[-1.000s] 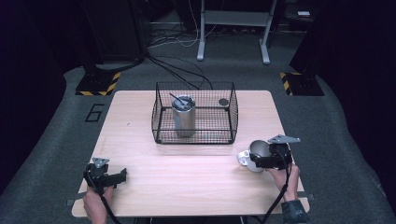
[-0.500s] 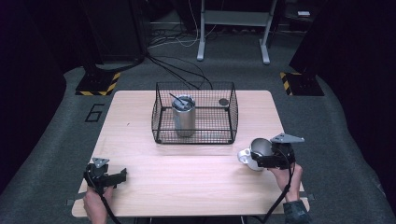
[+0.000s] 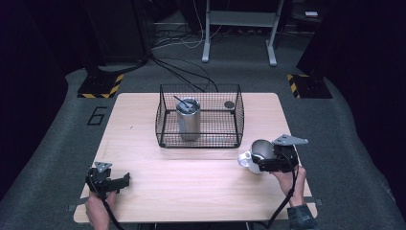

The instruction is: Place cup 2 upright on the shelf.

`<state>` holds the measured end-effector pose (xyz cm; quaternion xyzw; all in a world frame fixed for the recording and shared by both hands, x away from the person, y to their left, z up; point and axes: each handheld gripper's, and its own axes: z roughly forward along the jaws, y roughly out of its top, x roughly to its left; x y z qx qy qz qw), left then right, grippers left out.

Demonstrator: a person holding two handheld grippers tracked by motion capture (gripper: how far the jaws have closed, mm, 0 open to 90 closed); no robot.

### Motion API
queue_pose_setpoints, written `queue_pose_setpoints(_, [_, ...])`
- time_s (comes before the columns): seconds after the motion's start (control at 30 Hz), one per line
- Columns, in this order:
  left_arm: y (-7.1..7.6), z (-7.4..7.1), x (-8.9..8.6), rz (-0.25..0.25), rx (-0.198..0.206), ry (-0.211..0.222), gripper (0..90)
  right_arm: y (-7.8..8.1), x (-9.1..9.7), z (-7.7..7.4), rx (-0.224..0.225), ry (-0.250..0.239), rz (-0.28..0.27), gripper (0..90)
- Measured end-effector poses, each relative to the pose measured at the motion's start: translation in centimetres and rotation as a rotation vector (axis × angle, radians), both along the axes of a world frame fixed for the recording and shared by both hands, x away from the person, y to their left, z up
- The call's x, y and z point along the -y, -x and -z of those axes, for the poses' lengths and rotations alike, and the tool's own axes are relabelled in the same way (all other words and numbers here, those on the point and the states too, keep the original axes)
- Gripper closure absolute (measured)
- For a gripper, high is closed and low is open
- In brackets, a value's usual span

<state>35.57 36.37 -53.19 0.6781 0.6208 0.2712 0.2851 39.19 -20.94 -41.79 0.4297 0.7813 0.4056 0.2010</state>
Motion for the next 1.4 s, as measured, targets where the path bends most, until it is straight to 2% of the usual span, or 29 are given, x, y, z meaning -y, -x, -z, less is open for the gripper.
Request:
queue_pose_setpoints(0.47, [0.0, 0.0, 0.0, 0.0, -0.001, 0.008, 0.3, -0.4, -2.6, -0.9, 0.011, 0.012, -0.07, 5.6])
queue_pose_setpoints(0.8, [0.0, 0.0, -0.1, -0.001, 0.0, 0.006, 0.4, -0.9, -4.9, -1.9, 0.007, 0.033, -0.144, 5.6])
queue_pose_setpoints(1.07, [0.0, 0.0, 0.0, 0.0, -0.001, 0.007, 0.4, -1.6, -6.7, -3.1, 0.018, 0.035, -0.2, 5.6])
queue_pose_setpoints(1.4, [0.0, 0.0, 0.0, 0.0, 0.0, 0.006, 0.4, -3.0, -8.5, -5.2, 0.033, 0.019, -0.232, 5.6])
